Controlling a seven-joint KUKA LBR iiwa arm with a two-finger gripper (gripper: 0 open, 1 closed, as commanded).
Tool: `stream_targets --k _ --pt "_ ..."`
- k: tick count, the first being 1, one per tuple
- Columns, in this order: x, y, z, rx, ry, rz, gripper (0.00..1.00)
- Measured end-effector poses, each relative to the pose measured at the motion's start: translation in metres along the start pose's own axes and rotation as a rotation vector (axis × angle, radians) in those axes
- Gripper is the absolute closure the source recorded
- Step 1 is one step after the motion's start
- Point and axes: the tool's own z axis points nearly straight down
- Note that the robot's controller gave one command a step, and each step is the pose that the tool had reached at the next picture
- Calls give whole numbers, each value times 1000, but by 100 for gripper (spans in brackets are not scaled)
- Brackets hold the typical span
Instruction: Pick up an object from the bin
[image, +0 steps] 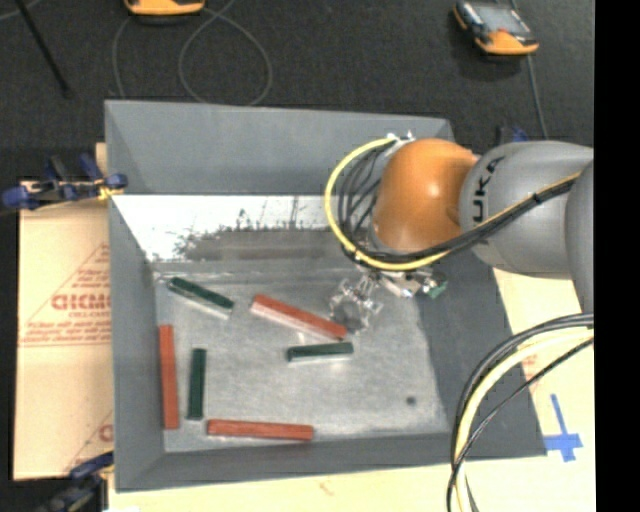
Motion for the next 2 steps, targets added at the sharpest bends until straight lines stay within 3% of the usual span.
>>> stream_targets --k 1,2 --pt "0 0 0 -2 -2 3 0" --pt "-52 99 -8 -8 0 -56 0"
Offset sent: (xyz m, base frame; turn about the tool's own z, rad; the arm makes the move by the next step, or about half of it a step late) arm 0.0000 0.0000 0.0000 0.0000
